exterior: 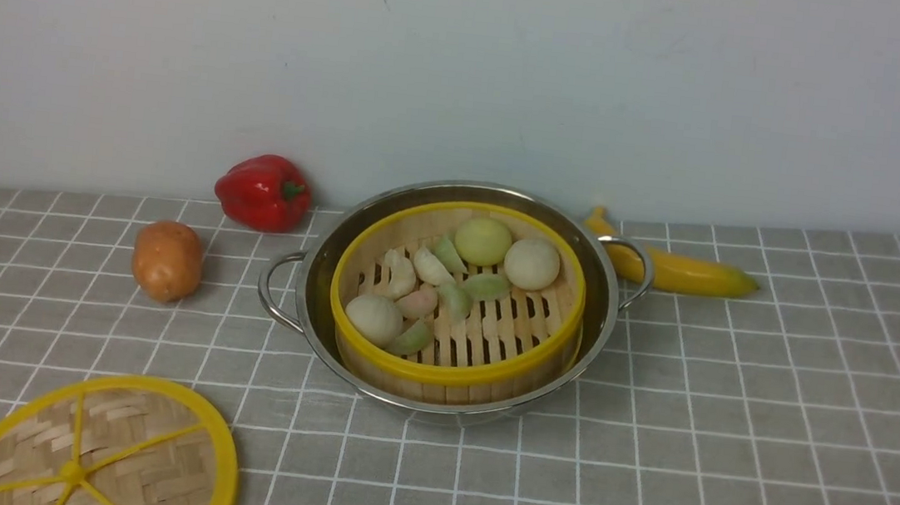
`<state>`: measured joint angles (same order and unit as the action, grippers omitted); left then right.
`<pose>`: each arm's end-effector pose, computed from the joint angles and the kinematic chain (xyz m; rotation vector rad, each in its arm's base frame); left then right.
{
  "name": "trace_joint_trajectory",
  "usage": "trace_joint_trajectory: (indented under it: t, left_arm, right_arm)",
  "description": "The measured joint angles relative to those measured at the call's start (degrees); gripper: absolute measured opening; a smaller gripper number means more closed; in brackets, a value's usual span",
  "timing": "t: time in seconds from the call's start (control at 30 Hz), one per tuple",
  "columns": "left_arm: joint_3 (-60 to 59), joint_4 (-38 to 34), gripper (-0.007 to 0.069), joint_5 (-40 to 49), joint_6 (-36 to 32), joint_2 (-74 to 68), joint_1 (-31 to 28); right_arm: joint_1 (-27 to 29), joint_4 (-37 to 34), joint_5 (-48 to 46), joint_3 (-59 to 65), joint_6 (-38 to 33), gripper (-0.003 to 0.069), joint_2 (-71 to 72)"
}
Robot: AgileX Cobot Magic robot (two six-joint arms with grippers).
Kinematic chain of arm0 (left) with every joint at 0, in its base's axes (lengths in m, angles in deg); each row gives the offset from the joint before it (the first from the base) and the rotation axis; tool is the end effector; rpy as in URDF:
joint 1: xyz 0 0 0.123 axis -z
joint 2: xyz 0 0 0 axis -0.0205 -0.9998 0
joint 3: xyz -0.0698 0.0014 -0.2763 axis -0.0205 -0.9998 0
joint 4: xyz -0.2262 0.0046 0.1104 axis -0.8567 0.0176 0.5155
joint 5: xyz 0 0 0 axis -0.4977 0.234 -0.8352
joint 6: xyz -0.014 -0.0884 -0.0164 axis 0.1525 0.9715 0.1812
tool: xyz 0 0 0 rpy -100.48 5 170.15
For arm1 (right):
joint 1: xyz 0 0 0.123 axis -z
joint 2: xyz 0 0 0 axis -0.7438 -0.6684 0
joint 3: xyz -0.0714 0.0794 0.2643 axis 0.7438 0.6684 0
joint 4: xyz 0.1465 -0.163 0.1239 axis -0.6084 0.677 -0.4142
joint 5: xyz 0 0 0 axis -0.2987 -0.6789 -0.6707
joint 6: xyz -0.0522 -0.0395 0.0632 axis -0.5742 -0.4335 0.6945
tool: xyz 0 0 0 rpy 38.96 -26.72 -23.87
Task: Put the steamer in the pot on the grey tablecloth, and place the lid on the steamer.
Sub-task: 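Grasp the bamboo steamer lid lying on the table by its centre knob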
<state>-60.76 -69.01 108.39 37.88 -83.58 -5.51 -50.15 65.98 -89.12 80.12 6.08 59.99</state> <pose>0.0532 0.0083 0.1804 0.0043 1.8314 0.1782 0.0563 -0.0043 0.1916 0.1011 1.6996 0.0396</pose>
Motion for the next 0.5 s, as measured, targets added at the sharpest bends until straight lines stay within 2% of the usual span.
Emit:
trace_joint_trajectory:
  t: [0.17, 0.5]
  left_arm:
    - [0.0, 0.0, 0.0243, -0.1, 0.0, 0.0, 0.0]
    - [0.0, 0.0, 0.0243, -0.1, 0.0, 0.0, 0.0]
  right_arm:
    - [0.0, -2.6, -5.9, 0.1, 0.0, 0.0174, 0.0]
    - [-0.2, -3.0, -6.7, 0.1, 0.0, 0.0198, 0.0]
